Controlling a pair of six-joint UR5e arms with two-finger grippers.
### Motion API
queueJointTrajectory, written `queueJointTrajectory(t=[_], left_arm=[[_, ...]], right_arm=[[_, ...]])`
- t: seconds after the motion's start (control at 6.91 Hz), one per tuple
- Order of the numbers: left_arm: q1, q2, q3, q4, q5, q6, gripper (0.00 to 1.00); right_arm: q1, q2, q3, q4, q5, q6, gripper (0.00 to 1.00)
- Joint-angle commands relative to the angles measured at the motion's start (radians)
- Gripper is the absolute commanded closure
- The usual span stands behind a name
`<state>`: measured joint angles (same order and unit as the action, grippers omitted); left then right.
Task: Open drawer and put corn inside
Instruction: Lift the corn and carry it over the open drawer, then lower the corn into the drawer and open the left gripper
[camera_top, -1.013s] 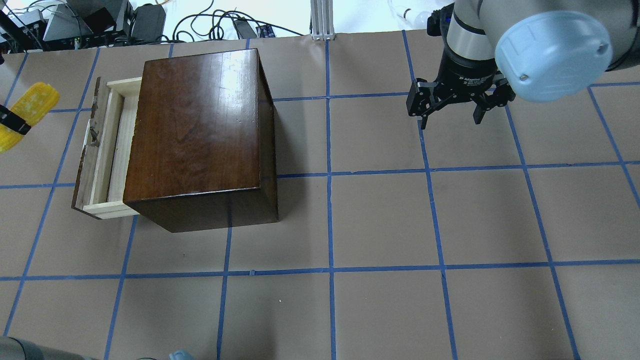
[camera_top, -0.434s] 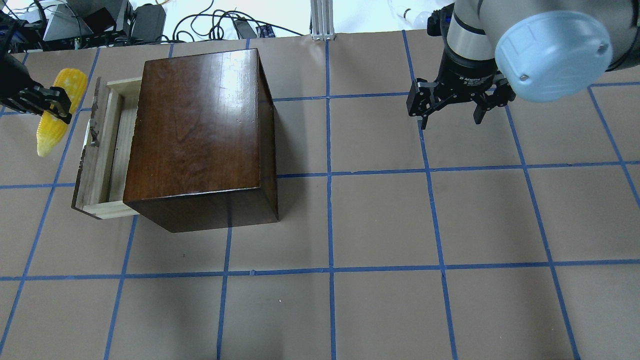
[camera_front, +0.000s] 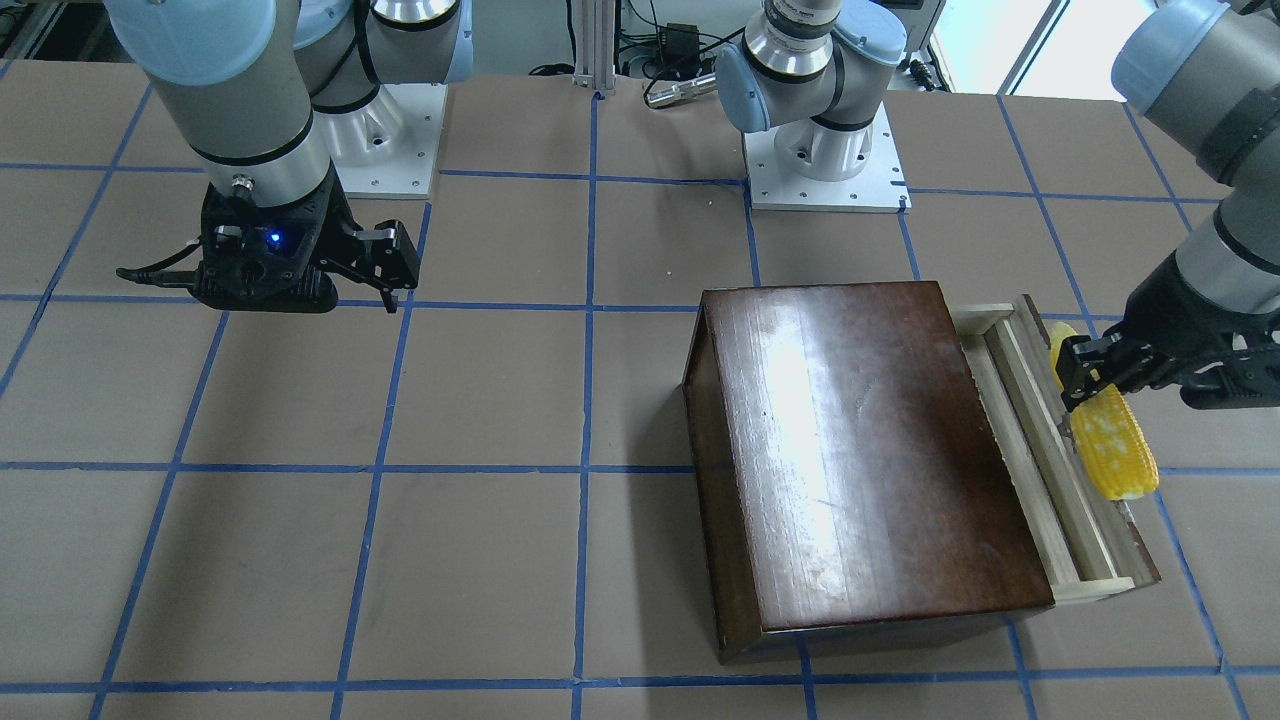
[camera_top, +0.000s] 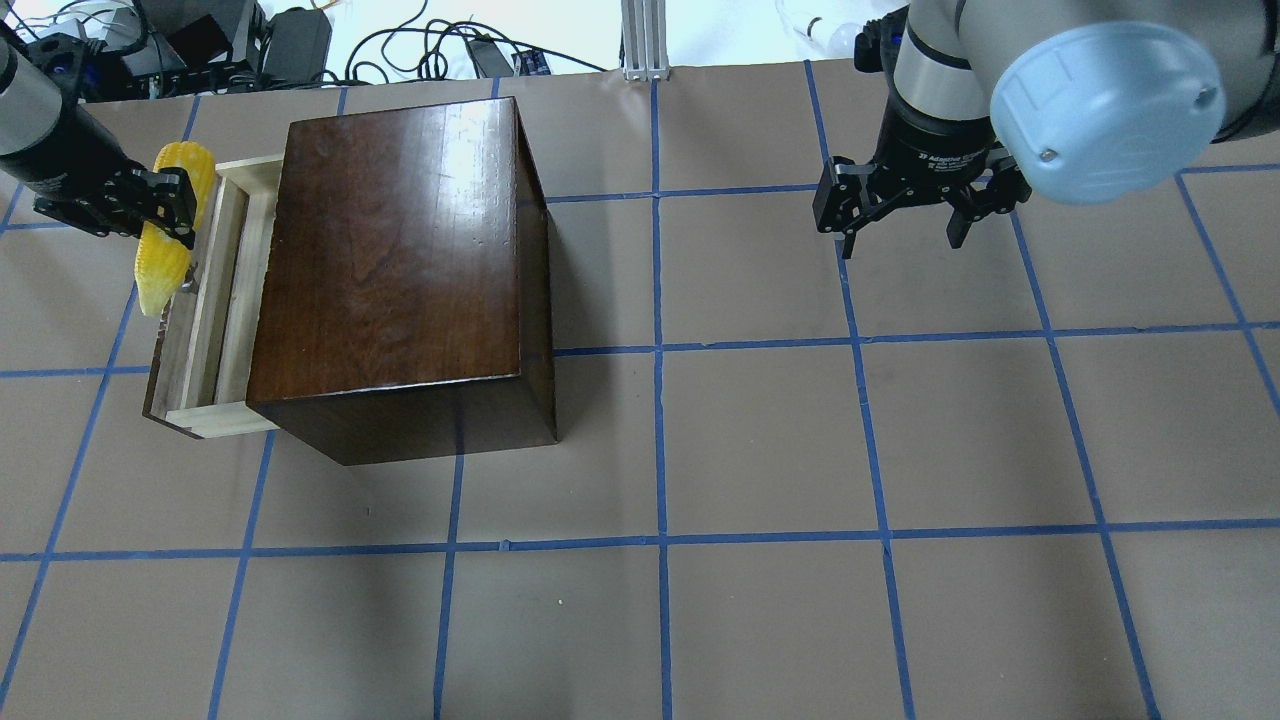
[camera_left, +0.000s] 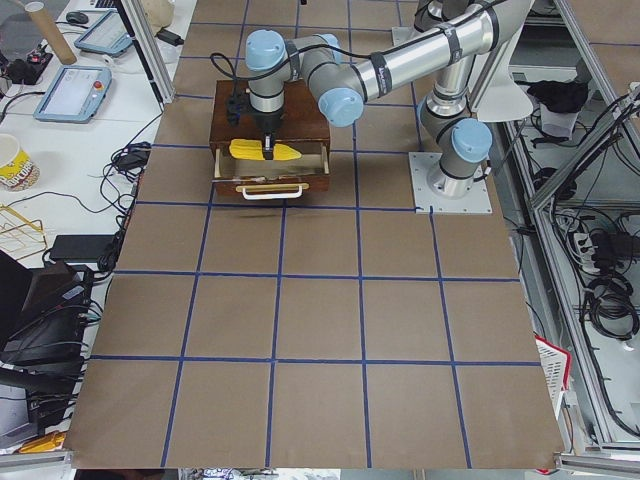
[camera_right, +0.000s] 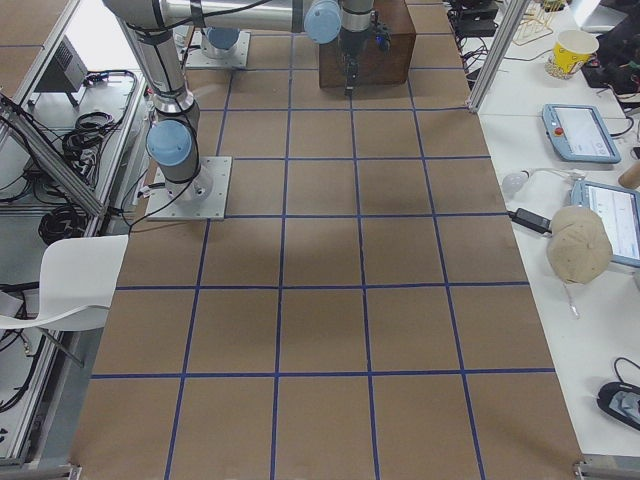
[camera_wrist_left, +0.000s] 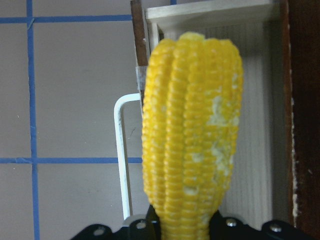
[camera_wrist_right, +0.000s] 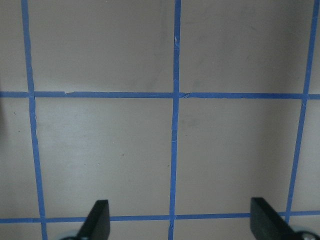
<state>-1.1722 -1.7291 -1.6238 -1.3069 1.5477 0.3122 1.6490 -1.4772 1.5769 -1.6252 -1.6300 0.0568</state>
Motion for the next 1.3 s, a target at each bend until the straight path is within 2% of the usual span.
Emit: queueJointTrajectory(t=[0.0,0.14,0.29,0.43,0.58,1.16], left_arm=[[-0.007,0.002,-0.037,-0.015,0.0,-0.05,1.0],[-0.007,0.002,-0.047,-0.014,0.002,-0.054,1.0],[-0.007,-0.012,-0.048,-0.014,0.003,-0.054,0.91],[-0.009,-0.02,-0.048,-0.009,0.029,-0.054,0.1],[-0.007,-0.015,-0.048,-0.012,0.031,-0.054,0.0],[-0.009,0.025,-0.036,-0.014,0.022,-0.054,0.0]], right_arm=[[0.0,0.0,0.0,-0.001,-0.001,0.0,0.0],[0.0,0.0,0.0,-0.001,-0.001,0.0,0.0],[0.0,-0.002,0.0,-0.001,-0.001,0.0,0.0],[0.0,0.0,0.0,0.001,-0.001,0.0,0.0],[0.0,0.0,0.0,0.001,-0.001,0.0,0.0],[0.0,0.0,0.0,0.001,-0.001,0.0,0.0]])
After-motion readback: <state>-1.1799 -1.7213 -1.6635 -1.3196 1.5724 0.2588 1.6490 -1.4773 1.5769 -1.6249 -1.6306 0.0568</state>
